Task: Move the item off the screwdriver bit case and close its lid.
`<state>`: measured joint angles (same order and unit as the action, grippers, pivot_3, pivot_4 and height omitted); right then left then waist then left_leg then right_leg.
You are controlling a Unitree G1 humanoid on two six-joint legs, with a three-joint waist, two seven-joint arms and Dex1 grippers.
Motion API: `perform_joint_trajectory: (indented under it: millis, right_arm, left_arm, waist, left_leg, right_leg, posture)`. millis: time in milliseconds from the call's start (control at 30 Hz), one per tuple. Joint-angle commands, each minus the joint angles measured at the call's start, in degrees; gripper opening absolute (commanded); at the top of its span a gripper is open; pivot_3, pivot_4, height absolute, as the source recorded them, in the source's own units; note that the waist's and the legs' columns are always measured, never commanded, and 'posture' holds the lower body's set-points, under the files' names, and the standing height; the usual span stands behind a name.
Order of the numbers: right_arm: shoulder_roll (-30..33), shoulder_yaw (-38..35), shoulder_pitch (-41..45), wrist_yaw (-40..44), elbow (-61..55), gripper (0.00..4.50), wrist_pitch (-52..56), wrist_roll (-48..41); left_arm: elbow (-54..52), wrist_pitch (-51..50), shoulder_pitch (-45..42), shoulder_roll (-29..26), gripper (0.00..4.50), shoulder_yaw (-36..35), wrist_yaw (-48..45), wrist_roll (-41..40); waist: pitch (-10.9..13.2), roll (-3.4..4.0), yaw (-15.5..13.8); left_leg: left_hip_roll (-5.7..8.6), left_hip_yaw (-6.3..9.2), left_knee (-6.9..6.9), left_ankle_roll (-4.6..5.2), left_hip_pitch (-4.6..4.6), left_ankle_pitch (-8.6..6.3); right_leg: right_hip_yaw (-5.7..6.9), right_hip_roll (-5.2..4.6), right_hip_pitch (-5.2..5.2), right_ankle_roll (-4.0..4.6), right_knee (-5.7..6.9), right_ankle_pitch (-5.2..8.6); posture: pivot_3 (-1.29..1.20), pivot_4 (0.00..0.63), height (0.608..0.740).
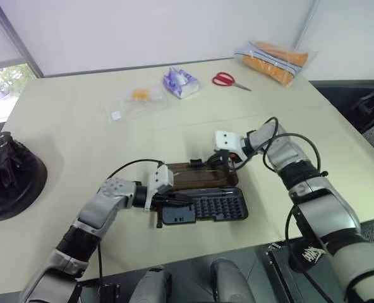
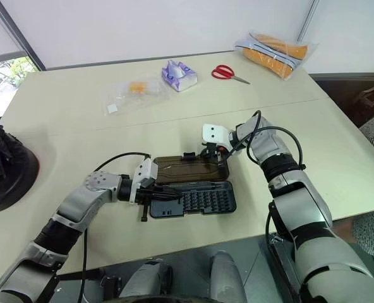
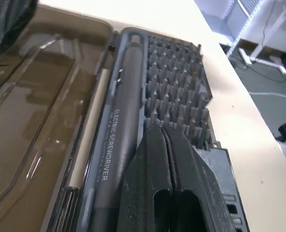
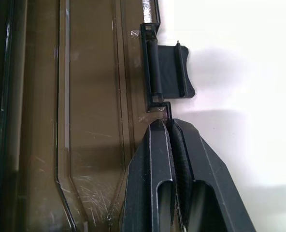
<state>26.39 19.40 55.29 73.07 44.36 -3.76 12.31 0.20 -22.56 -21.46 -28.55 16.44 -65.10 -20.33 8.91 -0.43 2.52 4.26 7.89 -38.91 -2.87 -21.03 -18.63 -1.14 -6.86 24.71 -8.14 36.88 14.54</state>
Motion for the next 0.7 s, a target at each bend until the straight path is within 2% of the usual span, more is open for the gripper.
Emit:
perform_joint_trajectory:
  millis: [33,233,433,700]
  right_arm:
    - [0.27,0.82,-2.98,0.08,-6.98,0.07,1.33,-0.15]
    - [3.22,0.40,-8.78,-4.45,-21.98,0.07,1.47,1.18]
    - [4.66,-0.01,-10.33,-13.25,-29.18,0.07,-2.82,5.39]
    - [5.12,-0.72,-10.00,-20.96,-32.03,0.07,-6.95,8.33]
  left_arm:
    - [-0.69,-3.28,-0.16,-0.14,0.00,-4.51,3.41,-1.69]
    - [-3.83,-10.28,-1.20,0.81,0.00,-12.74,8.37,-8.60]
    - [-2.73,-14.81,-4.97,1.93,0.00,-20.59,14.51,-13.09]
    - [7.12,-10.68,-8.75,1.49,0.00,-23.86,18.23,-10.28]
  waist:
    - [0.00,0.00,0.00]
    - [0.01,0.01,0.01]
    - [0.03,-0.01,-0.11]
    - [0.03,-0.02,-0.12]
  left_leg:
    - [0.00,0.00,0.00,0.00,0.00,0.00]
    - [0.00,-0.04,-0.01,0.00,-0.19,0.00]
    - [0.01,-0.05,-0.04,-0.01,-0.42,0.00]
    - [0.04,-0.07,-0.06,-0.02,-0.41,0.01]
  right_leg:
    - [0.00,0.00,0.00,0.00,0.03,0.00]
    - [-0.05,0.00,0.29,0.00,0.13,0.00]
    - [-0.06,-0.03,0.52,0.00,0.16,0.00]
    - [-0.07,-0.03,0.51,0.00,0.15,0.00]
  posture:
    - [0.00,0.150,0.740]
    - [0.00,0.150,0.740]
    - [0.00,0.150,0.740]
    - [0.00,0.150,0.740]
